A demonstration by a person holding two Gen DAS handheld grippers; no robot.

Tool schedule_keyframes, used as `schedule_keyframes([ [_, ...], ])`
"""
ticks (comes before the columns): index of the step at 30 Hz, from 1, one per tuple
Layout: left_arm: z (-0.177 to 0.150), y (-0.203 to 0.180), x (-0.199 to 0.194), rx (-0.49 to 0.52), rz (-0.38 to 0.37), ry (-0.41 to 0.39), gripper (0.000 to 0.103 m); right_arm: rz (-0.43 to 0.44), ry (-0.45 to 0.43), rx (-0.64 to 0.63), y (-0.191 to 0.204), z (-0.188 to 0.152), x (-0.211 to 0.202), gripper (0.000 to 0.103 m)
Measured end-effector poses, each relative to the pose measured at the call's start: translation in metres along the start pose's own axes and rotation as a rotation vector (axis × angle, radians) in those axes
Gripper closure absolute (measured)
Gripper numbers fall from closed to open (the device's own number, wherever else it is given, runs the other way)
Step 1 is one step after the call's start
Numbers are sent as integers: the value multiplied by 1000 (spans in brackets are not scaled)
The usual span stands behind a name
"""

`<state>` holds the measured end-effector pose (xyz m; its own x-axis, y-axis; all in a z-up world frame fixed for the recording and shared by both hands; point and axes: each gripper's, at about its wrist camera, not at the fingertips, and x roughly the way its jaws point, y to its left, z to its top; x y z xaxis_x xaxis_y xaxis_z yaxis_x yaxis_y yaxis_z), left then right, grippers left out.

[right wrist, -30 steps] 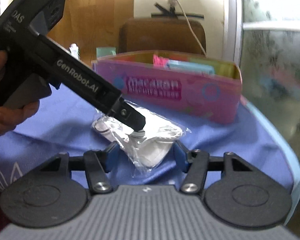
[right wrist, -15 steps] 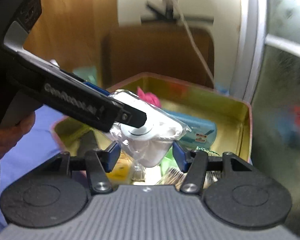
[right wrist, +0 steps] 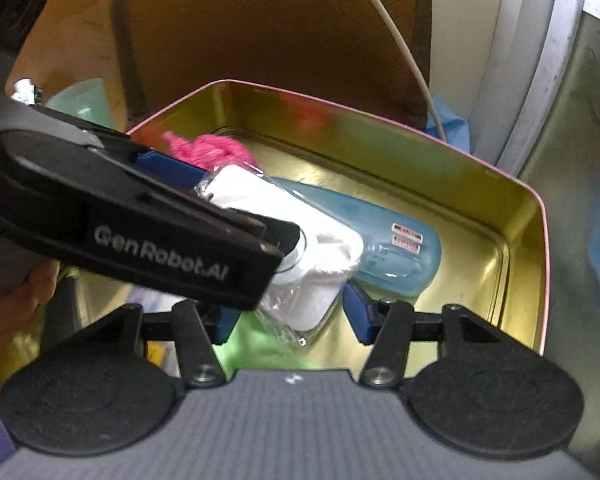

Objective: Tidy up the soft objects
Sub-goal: 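Lower the keychain bag into the tin and open the right gripper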

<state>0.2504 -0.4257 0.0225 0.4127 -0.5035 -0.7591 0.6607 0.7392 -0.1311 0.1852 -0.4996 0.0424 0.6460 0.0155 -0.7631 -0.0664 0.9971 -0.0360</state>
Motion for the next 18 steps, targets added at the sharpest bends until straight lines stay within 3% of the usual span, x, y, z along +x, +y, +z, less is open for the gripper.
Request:
schedule_keyframes([
  [7,-8,6,-8,2,26,-20,13,12,8,46,-12,-4,1,44],
  [18,-52,-6,-91,56,118,-162,10,56,-79,138,-5,-39,-55,45],
])
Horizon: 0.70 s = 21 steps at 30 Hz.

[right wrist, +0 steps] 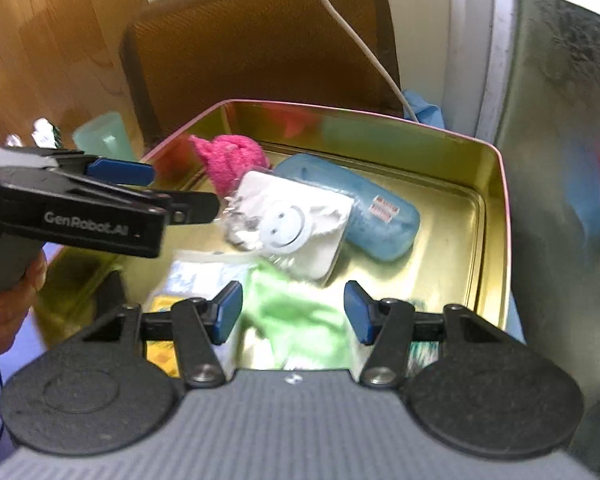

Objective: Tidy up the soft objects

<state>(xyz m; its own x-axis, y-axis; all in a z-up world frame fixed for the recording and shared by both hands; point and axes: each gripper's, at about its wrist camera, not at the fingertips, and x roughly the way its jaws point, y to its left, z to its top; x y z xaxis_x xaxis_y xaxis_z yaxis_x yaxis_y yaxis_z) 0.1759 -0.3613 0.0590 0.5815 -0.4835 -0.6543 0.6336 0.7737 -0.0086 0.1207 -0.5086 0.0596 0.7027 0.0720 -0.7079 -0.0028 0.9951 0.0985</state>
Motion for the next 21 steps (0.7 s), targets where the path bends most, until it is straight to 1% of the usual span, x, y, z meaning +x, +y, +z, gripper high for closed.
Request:
schedule_keyframes([
  [2,-13,-5,-22,21,28,-34,5,11,-19,24,6,-11,-14,45],
  [4,-25,-10,-42,37,58,-63,3,31,-44,41,15,-21,-27,45],
  [6,-39,-13,-62,47,89,-91,1,33,-85,44,27,-32,-41,45],
  [9,-61,-14,-89,61,122,-123,0,40,-160,42,44,-54,-65,43],
  [10,-69,-13,-98,59,128,-132,0,38,-190,48,50,-63,-73,39],
  [14,-98,-9,-126,26,147,-143,0,41,-281,100,67,-92,-92,37],
  [16,-111,-6,-136,10,169,-138,0,55,-306,146,72,-104,-96,34],
  [18,-124,-6,-146,6,184,-143,0,55,-323,180,80,-115,-98,34],
  [21,-140,-5,-160,12,227,-166,0,10,-353,192,93,-128,-102,34],
])
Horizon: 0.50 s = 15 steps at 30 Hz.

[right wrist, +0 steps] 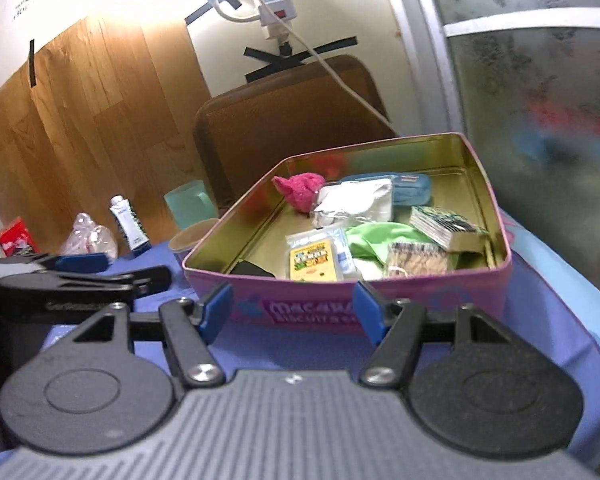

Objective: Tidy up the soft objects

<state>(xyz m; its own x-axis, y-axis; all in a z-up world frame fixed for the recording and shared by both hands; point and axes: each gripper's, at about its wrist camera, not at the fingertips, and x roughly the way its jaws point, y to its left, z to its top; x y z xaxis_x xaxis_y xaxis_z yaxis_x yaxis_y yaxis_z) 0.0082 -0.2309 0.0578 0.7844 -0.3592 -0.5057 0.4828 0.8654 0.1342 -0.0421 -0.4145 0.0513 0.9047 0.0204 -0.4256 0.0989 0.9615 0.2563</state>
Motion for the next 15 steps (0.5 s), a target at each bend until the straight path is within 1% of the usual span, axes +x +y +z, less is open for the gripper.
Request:
schedule_keyframes([
  [5,-19,9,-22,-20,42,-27,0,-10,6,34,15,-14,-2,33],
  [10,-35,16,-39,-43,80,-85,0,-8,13,35,31,-26,-8,31],
  [15,-43,24,-45,-73,88,-68,0,-21,-2,-13,46,-34,-16,27],
])
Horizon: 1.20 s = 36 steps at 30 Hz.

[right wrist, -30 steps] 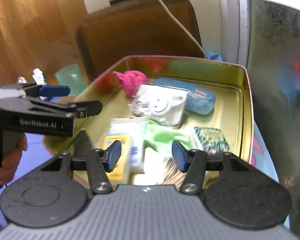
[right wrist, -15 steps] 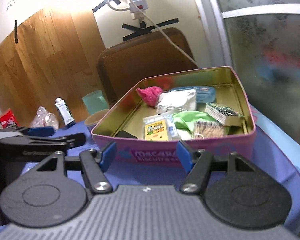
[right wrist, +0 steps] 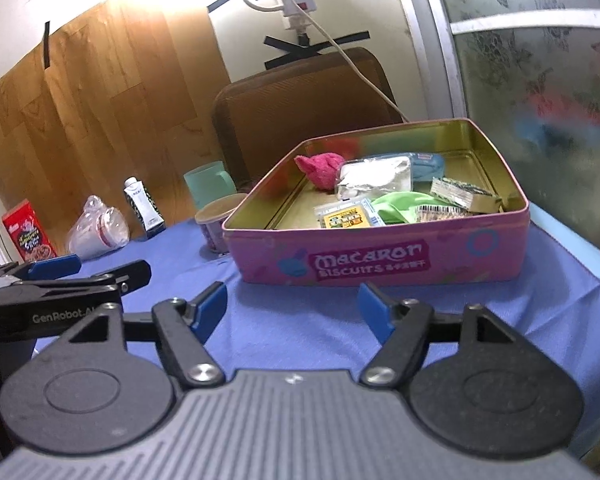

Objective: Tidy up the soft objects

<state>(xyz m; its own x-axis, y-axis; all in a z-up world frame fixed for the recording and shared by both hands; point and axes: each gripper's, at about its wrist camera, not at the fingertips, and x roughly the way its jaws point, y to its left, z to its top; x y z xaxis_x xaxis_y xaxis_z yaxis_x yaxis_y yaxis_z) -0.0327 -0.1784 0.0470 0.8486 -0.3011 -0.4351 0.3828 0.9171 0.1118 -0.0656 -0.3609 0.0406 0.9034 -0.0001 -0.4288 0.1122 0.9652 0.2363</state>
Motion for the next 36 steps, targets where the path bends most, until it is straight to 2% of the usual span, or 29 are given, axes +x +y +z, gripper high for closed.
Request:
schedule_keyframes([
  [11,-19,6,-5,6,65,29,0,-8,9,2,5,-7,-3,27],
  [36,-38,0,4,29,27,121,0,-17,36,39,4,-12,-2,25],
])
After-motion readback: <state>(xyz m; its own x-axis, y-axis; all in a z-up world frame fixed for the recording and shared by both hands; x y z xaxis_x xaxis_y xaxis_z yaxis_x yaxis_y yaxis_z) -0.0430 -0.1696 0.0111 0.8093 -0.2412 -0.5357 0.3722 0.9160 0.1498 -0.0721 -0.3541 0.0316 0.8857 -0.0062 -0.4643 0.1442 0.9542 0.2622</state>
